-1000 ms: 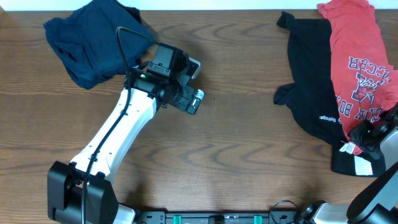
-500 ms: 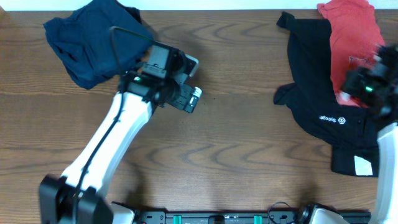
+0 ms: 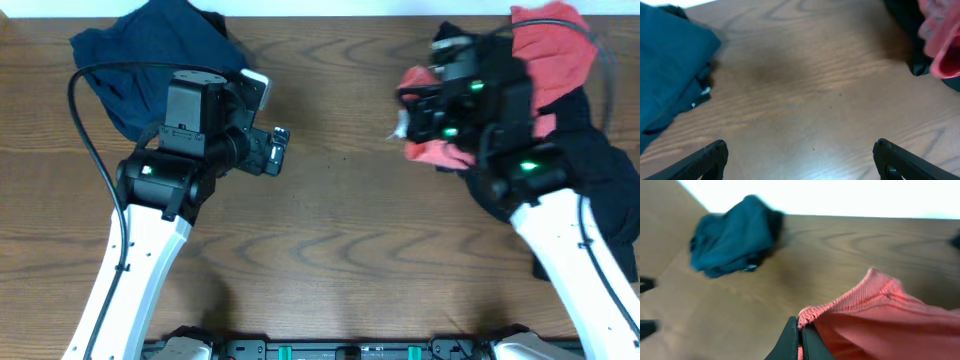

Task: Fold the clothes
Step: 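Drag the red t-shirt leftward off the black shirt with right gripper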

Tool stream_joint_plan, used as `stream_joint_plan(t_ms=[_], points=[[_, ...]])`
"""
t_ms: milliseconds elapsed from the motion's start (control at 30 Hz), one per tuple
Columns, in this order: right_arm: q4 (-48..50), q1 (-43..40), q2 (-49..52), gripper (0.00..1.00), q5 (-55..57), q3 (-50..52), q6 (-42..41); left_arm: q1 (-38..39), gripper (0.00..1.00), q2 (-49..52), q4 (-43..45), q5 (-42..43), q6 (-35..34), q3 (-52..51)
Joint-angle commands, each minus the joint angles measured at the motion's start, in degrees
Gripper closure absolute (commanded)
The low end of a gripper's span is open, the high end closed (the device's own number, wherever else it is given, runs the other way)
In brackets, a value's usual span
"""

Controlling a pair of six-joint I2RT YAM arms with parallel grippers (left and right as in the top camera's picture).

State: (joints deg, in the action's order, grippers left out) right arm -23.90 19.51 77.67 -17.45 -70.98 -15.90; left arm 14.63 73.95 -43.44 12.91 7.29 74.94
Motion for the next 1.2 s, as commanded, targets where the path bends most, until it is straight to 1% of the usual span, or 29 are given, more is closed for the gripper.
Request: stream_joint_plan(t_ms=[0,100,200,367,433,500,700,733,767,800,833,867,900,1033,1167], points=[[0.5,5.3,3.4,0.99,1.1,-1.0,-2.6,-0.3,0.06,0.7,-0.6,-0.5,-0.7,1.0],[1.9,9.3,6.9,0.99,1.2,-1.0,-2.5,-0.3,0.06,1.0,-0.6,-0.5,-0.7,1.0],[4.3,11.2,8.9,0.99,0.9,-1.0,-2.9,-0.3,0.06,1.0,-0.6,-0.5,-0.7,1.0],[12.0,13.6,9.8,0.99,-1.2,-1.1,-3.8,-0.3,0.06,1.0,-0.6,-3.0,-0.7,1.0],[13.2,14.4,9.8,0.99,-1.2,-1.8,-3.8,-0.5,0.06,1.0,-0.6,-3.7,-0.7,1.0],[13.2,15.3,9.8,0.99,-1.2,-2.8,-3.8,-1.4,0.06,1.0,-0.6,-3.7,-0.9,1.0],[10.2,18.7,10.3,0.99,0.0,-4.1,-2.0,-7.1,0.06,1.0,-0.6,-3.7,-5.2,1.0],[9.1,19.3,10.5,0.96,0.8,-4.1,-1.6,-7.9,0.06,1.0,-0.6,-3.7,-5.7,1.0],[8.0,19.7,10.7,0.81,1.3,-4.1,-0.8,-8.5,0.06,1.0,-0.6,-3.7,-5.7,1.0],[6.8,20.1,10.9,0.55,1.6,-4.1,0.5,-9.0,0.06,1.0,-0.6,-3.7,-5.7,1.0],[5.2,20.2,10.9,0.26,2.1,-4.1,1.5,-9.2,0.06,1.0,-0.6,-3.7,-5.7,1.0],[3.8,20.2,10.8,0.04,3.0,-4.1,1.7,-9.3,0.06,1.0,-0.6,-3.7,-5.7,1.0],[2.2,20.0,10.7,0.01,4.6,-4.2,1.9,-9.3,0.06,1.0,-0.6,-3.7,-5.7,1.0],[-4.8,16.0,9.6,0.01,12.2,-5.1,2.9,-9.2,0.06,1.0,-0.6,-3.7,-5.7,1.0],[-10.5,7.3,9.0,0.01,18.0,-5.1,5.3,-9.2,0.06,1.0,-0.6,-2.8,-5.7,1.0]])
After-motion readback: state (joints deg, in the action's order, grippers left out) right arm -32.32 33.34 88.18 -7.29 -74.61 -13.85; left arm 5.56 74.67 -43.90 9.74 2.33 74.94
